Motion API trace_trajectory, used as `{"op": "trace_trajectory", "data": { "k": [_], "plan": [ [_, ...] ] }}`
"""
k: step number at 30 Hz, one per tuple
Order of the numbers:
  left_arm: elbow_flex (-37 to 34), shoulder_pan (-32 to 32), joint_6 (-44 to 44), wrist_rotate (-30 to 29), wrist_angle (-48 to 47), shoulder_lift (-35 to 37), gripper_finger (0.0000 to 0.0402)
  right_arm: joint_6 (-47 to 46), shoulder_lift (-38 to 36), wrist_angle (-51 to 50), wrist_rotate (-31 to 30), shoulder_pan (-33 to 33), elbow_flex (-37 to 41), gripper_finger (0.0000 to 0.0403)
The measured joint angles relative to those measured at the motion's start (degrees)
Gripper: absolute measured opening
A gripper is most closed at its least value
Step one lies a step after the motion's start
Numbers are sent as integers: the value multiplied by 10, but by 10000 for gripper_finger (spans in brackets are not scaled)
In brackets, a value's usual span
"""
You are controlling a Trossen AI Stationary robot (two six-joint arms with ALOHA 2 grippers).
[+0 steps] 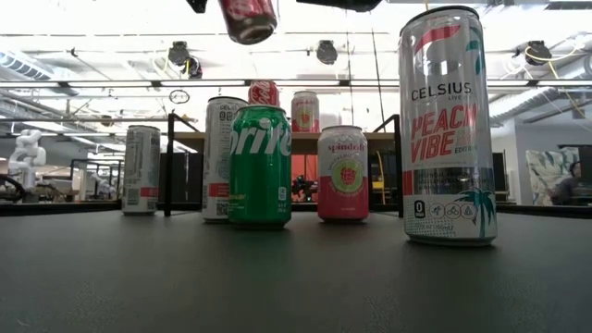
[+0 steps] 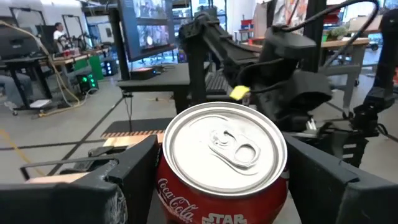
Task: Place canned beverage on shelf
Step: Put the red soda can on the shelf aligned with the other red soda cans
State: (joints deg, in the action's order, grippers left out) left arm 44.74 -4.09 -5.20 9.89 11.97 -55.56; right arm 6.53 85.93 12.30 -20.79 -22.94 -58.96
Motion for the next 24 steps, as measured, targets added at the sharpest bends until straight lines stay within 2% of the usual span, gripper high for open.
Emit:
{"op": "trace_trajectory", "data": {
  "k": [7, 12, 24],
  "plan": [
    [38, -93, 3, 87, -40, -15, 282, 4, 7, -1, 1, 0, 0, 389],
    [49, -147, -1, 144, -39, -38, 282, 9, 24, 14, 31, 3, 0, 389],
    [50, -218, -12, 182, -34, -96, 281, 32, 63, 76, 31, 3, 0, 389]
  ]
}}
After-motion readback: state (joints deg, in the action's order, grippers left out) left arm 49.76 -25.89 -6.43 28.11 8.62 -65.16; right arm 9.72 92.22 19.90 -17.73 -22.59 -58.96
